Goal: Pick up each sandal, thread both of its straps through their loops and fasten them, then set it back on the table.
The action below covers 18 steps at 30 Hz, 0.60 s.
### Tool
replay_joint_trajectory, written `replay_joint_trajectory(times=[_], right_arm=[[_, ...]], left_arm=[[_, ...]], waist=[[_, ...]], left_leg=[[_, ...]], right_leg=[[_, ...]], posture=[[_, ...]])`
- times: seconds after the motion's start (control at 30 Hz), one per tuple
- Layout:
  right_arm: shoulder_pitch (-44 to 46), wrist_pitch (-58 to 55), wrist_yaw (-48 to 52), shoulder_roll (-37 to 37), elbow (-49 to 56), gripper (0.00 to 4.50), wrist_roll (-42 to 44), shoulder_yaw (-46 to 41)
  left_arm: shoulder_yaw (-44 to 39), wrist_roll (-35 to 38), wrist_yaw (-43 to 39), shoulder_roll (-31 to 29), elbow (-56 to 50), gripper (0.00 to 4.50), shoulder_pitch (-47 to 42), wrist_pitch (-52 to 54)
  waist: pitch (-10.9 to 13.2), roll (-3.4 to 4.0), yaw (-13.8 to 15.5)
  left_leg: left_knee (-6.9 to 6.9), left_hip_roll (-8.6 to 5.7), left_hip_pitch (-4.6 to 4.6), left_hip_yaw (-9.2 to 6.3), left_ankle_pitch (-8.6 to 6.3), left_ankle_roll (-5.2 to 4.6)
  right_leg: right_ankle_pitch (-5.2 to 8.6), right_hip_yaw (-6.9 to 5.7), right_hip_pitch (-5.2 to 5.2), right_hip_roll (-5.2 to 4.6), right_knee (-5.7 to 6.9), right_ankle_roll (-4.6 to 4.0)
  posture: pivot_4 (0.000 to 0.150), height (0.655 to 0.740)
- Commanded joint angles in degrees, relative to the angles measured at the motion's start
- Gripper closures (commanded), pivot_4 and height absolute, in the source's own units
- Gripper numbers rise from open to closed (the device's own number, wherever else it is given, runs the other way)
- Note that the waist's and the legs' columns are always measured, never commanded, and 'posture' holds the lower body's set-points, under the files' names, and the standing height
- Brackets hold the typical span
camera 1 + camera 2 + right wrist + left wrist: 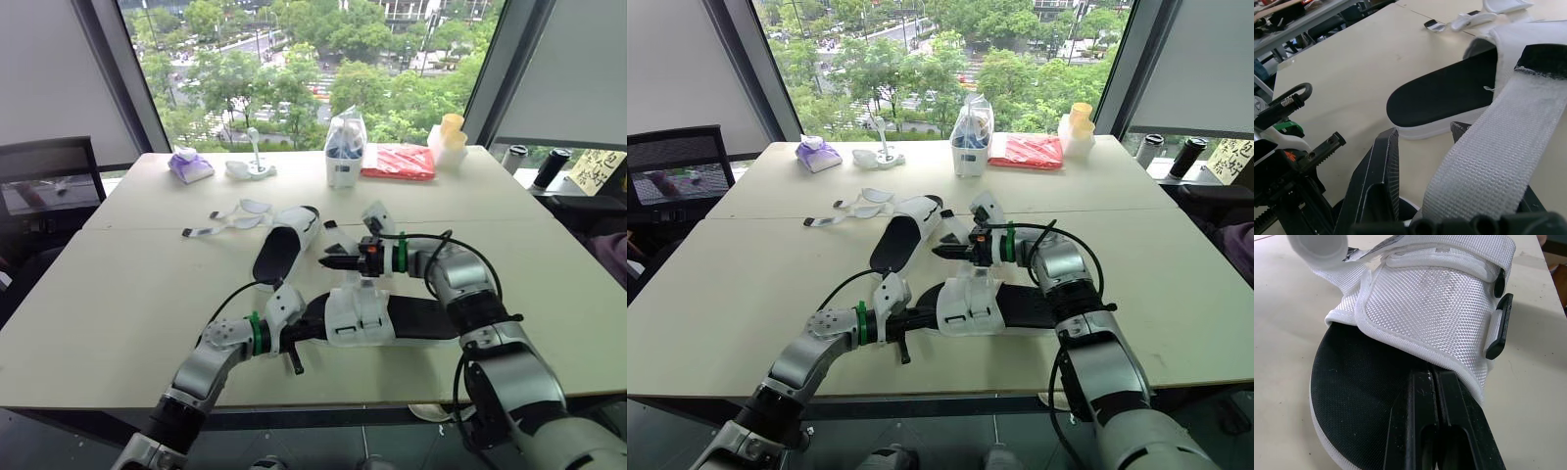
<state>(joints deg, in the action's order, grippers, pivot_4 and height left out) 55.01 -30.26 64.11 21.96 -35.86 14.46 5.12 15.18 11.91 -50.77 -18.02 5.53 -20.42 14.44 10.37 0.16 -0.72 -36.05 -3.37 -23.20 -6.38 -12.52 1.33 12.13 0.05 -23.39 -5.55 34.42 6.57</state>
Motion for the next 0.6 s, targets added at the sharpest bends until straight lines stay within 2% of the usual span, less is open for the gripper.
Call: replay_joint_trajectory(times=[0.03, 0.13, 0.27, 0.33, 0.6], right_arm=[[4.20, -1.21, -1.29, 1.42, -2.84, 2.29, 1.83, -4.14], [5.10, 1.87, -4.29, 1.32, -4.90, 2.29, 0.93, -5.64], [5.28, 15.33, -7.89, 1.70, -6.47, 2.29, -3.78, -4.27], [5.88, 16.28, -8.42, 1.15, -6.76, 2.29, -3.49, -4.81], [5.79, -10.03, -5.33, -0.63, -2.22, 2.29, 9.39, -11.40]], left_arm=[[0.85, -1.67, 1.38, -0.19, 2.80, 4.50, 1.40, 2.56], [0.76, -1.67, 1.46, -0.14, 2.45, 4.50, 1.55, 2.75], [0.66, -1.67, 1.56, -0.11, 2.21, 4.50, 1.73, 2.93], [0.68, -1.71, 1.52, -0.10, 2.17, 4.50, 1.76, 2.95], [0.95, -1.89, 1.45, -0.13, 2.10, 4.50, 1.90, 2.74]], waist=[[0.00, 0.00, 0.03], [0.00, 0.00, 0.03], [0.00, 0.01, 0.01], [0.00, 0.01, 0.00], [0.00, 0.01, 0.00]], left_leg=[[0.00, 0.00, 0.00, 0.00, 0.00, 0.00], [0.02, 0.01, 0.00, 0.00, 0.00, 0.00], [0.02, -0.01, -0.02, 0.07, 0.00, 0.00], [0.02, -0.02, -0.02, 0.11, 0.00, 0.00], [0.01, 0.07, -0.01, -0.10, 0.01, 0.01]], right_leg=[[0.00, 0.00, 0.00, 0.00, 0.00, -0.01], [0.00, 0.00, 0.00, 0.00, 0.00, -0.01], [0.00, 0.00, -0.01, 0.00, -0.02, 0.00], [0.00, 0.00, -0.01, 0.00, -0.02, 0.00], [-0.01, 0.01, 0.00, 0.00, -0.01, -0.03]], posture=[[0.150, 0.7400], [0.150, 0.7400], [0.150, 0.7400], [0.150, 0.7400], [0.150, 0.7400]])
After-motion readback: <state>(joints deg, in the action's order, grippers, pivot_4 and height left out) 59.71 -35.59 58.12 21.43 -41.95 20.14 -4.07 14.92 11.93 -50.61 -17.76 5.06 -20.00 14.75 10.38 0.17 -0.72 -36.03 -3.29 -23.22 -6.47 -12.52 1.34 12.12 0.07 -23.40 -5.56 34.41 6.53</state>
